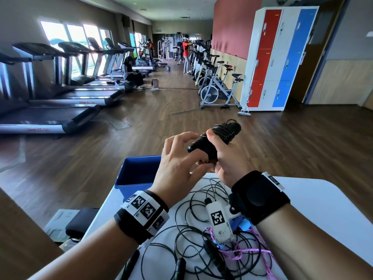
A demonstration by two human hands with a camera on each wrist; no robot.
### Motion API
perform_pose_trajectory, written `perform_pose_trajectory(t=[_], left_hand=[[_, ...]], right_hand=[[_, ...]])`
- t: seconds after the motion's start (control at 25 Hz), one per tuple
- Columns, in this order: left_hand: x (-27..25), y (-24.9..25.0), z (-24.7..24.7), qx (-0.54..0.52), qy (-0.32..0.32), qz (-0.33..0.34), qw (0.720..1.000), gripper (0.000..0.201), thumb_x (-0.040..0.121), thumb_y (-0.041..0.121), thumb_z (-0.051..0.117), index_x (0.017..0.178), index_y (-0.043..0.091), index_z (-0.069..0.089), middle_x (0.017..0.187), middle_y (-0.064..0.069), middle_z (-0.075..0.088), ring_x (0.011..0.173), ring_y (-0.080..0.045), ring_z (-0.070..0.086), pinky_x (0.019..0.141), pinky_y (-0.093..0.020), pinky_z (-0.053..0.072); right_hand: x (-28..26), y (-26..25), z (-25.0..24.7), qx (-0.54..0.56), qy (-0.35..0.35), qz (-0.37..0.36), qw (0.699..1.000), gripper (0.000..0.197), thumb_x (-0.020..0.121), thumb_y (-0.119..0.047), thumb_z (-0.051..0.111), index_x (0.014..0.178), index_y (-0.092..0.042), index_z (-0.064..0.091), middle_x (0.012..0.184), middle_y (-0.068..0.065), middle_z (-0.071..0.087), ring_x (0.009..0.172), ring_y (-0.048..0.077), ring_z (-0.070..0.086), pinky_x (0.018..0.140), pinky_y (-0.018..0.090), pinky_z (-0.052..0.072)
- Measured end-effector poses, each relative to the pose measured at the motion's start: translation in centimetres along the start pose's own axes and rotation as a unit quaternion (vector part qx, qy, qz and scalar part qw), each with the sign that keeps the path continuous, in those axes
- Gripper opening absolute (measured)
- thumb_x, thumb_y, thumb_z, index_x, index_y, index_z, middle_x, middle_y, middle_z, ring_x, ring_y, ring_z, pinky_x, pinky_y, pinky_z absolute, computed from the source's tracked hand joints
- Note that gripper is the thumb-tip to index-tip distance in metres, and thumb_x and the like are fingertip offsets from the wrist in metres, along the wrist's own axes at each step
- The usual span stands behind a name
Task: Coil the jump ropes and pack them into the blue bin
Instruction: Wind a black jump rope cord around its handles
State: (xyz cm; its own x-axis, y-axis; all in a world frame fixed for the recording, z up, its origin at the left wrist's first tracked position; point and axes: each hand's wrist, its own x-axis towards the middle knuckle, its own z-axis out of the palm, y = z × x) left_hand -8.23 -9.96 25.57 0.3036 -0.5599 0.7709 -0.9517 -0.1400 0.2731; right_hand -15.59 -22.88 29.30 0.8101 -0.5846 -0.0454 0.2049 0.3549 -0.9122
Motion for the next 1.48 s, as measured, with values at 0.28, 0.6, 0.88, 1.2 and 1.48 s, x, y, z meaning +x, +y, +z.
perform_pose_trajectory(t=[0.28,0.6,0.88,1.2,1.48], left_hand=[[-0.7,-0.2,0.5,-0.073,0.058,-0.065,0.994,0.006,0.095,0.019,0.070,0.100,0.017,0.073,0.091,0.014,0.050,0.084,-0.015,0.049,0.078,-0.022,0.041],[1.1,-0.3,-0.2,-0.312,-0.057,-0.298,0.900,0.021,0.100,0.020,0.062,0.084,0.011,0.073,0.069,0.004,0.062,0.053,-0.010,0.047,0.051,-0.028,0.042],[1.3,-0.5,-1.1,-0.440,-0.131,-0.354,0.815,0.025,0.103,0.021,0.057,0.098,0.000,0.068,0.080,-0.004,0.064,0.067,-0.015,0.058,0.048,-0.030,0.052],[1.7,0.0,-1.4,-0.524,-0.129,-0.354,0.764,0.021,0.103,0.022,0.054,0.093,0.006,0.063,0.077,-0.004,0.058,0.062,-0.016,0.057,0.045,-0.028,0.050],[1.8,-0.6,-1.6,-0.303,-0.005,-0.185,0.935,0.039,0.086,0.017,0.078,0.121,0.022,0.061,0.118,0.004,0.062,0.090,-0.019,0.067,0.064,-0.037,0.059]], right_hand=[[0.4,-0.5,0.1,0.067,0.028,-0.009,0.997,0.031,0.100,-0.035,0.060,0.087,-0.008,0.068,0.079,0.014,0.074,0.071,0.030,0.069,0.069,0.039,0.062],[0.9,0.7,-0.6,0.028,0.047,0.022,0.998,0.037,0.096,-0.050,0.059,0.110,-0.016,0.067,0.097,0.008,0.071,0.071,0.016,0.066,0.059,0.026,0.045],[0.4,1.0,-0.8,0.033,0.017,0.038,0.999,0.051,0.097,-0.053,0.058,0.116,-0.007,0.070,0.098,0.013,0.071,0.071,0.020,0.063,0.051,0.026,0.043],[0.1,0.0,-0.5,-0.014,-0.021,0.009,1.000,0.042,0.100,-0.049,0.053,0.110,-0.012,0.071,0.112,0.018,0.075,0.079,0.024,0.065,0.057,0.030,0.040],[-0.2,-0.8,-0.6,-0.052,-0.077,0.056,0.994,0.042,0.097,-0.053,0.055,0.102,-0.014,0.068,0.078,0.008,0.060,0.054,0.013,0.048,0.044,0.024,0.038]])
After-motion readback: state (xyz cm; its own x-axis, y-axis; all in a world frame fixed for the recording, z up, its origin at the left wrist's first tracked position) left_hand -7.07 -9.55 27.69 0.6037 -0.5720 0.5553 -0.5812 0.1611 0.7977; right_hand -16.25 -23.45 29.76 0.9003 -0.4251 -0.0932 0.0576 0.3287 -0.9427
